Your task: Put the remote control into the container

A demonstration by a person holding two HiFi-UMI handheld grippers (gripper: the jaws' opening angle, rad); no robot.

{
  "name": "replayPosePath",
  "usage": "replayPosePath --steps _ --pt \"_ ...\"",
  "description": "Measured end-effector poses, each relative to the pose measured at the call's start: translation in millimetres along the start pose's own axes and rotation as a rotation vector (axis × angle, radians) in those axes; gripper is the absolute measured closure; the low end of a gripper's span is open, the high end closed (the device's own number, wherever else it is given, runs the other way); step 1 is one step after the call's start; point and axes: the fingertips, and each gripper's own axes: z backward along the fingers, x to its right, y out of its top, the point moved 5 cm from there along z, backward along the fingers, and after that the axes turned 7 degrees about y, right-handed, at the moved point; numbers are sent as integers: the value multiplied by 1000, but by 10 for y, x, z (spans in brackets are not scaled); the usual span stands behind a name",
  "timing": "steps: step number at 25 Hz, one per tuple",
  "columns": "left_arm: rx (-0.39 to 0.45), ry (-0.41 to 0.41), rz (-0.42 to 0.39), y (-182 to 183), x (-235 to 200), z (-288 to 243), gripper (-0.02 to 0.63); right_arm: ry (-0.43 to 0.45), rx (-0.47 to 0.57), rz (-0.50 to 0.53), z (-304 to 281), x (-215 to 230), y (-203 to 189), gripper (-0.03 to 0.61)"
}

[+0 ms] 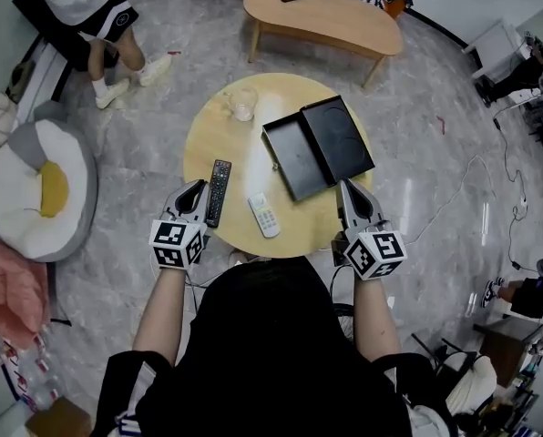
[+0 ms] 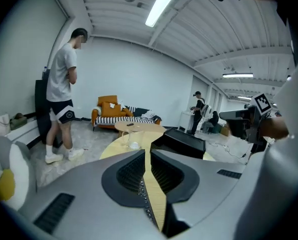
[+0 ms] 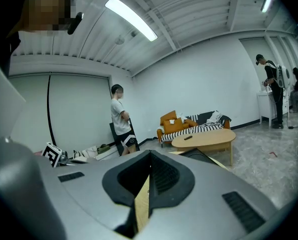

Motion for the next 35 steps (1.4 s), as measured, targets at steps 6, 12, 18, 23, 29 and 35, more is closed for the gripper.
replayPosePath --steps 6,12,18,23,29,35 --pt "-141 68 7 -359 -54 -328 454 17 -26 6 -76 137 28 569" --pt "-369 68 -68 -914 -116 -640 360 19 -49 17 -104 212 2 569" --pt "-471 103 -80 -1122 -127 -829 342 -17 -71 1 15 463 -54 569" --pt "-542 116 -41 -1279 -113 -937 331 -35 -76 -10 63 565 -80 569" --pt "-602 161 -48 -1364 -111 -965 331 -34 -91 -10 76 634 -86 569" --pt "-600 174 -38 -1359 -132 -976 360 -20 -104 7 49 629 -94 569"
